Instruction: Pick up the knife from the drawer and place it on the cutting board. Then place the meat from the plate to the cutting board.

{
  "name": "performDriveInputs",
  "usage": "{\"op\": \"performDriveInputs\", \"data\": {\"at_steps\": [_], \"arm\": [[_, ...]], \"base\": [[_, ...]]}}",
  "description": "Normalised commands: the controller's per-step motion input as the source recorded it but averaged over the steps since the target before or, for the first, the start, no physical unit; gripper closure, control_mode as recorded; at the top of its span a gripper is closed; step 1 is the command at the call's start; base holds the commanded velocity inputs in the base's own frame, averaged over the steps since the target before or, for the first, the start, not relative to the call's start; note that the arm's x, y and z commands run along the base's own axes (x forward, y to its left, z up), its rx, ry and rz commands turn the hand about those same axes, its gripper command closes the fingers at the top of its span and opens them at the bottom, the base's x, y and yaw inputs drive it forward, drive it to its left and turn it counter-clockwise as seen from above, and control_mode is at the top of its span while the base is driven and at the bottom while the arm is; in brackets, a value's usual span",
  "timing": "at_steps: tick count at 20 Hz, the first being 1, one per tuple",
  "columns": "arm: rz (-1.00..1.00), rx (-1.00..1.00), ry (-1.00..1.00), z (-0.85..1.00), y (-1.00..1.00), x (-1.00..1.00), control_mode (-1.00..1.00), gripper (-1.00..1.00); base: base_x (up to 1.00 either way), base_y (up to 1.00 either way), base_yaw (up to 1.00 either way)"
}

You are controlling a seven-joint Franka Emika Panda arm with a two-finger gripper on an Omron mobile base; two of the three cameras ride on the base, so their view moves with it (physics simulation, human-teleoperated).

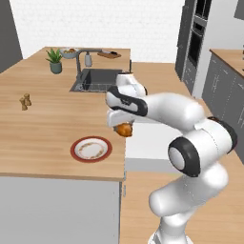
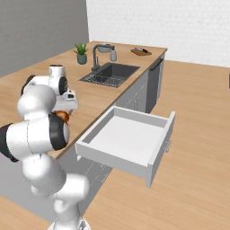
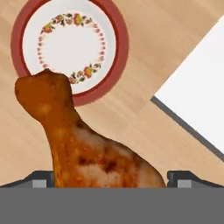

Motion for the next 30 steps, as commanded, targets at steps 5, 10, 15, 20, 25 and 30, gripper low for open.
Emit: {"op": "performDriveInputs", "data": {"at_steps": [5, 10, 15, 20, 25, 30], "arm": [[-0.41, 0.0, -0.07, 0.6, -1.0, -0.56, -1.0, 1.0], [-0.49, -0.03, -0.04, 0.44, -0.85, -0.54, -1.0, 1.0], [-0.46, -0.04, -0.01, 0.19, -0.35, -0.74, -1.0, 1.0], [-0.07, 0.0, -0.01, 0.0, -0.06, -0.31, -1.0, 1.0], [0.0, 0.0, 0.0, 0.0, 0.0, 0.0, -1.0, 1.0], [0.0, 0.0, 0.0, 0.0, 0.0, 0.0, 1.0, 1.0]], "base": [[0.0, 0.0, 0.0], [0.0, 0.0, 0.0], [0.0, 0.0, 0.0], [0.0, 0.0, 0.0], [0.0, 0.0, 0.0], [-0.21, -0.23, -0.05]]}}
